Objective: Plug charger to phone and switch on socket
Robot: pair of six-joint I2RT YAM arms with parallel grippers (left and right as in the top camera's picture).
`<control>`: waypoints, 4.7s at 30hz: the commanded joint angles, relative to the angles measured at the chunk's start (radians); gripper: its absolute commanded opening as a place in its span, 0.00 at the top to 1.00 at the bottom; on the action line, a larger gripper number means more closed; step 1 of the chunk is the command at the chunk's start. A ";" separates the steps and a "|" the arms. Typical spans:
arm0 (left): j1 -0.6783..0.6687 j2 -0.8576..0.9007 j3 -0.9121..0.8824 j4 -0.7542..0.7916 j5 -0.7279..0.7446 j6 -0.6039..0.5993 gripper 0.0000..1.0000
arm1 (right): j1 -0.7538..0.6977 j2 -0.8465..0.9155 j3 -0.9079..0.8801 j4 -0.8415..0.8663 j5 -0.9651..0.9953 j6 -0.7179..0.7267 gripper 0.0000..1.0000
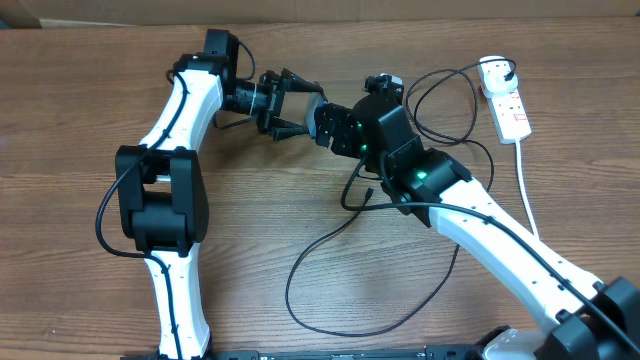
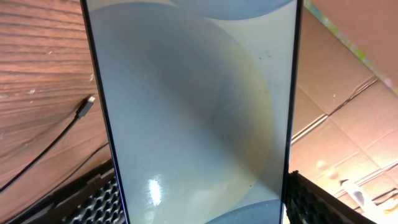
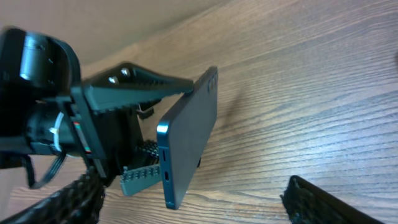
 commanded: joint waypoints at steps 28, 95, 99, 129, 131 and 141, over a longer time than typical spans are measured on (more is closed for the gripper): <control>-0.082 -0.008 0.026 0.080 -0.206 -0.011 0.26 | 0.023 0.126 0.024 0.029 0.041 0.063 0.19; -0.130 -0.045 0.029 0.077 -0.699 0.202 0.20 | -0.250 0.278 0.057 0.005 -0.194 -0.103 0.32; -0.106 -0.129 0.034 0.080 -0.819 0.271 0.13 | -0.282 0.291 0.171 -0.138 -0.238 -0.212 0.28; -0.043 -0.288 0.032 -0.085 -1.126 0.365 0.00 | -0.232 0.768 0.651 -0.351 -0.229 -0.496 0.00; -0.043 -0.288 0.032 -0.085 -1.125 0.365 0.00 | -0.229 0.781 0.651 -0.348 -0.210 -0.498 0.00; -0.043 -0.288 0.032 -0.084 -1.125 0.365 0.00 | -0.195 0.818 0.651 -0.366 -0.229 -0.549 0.00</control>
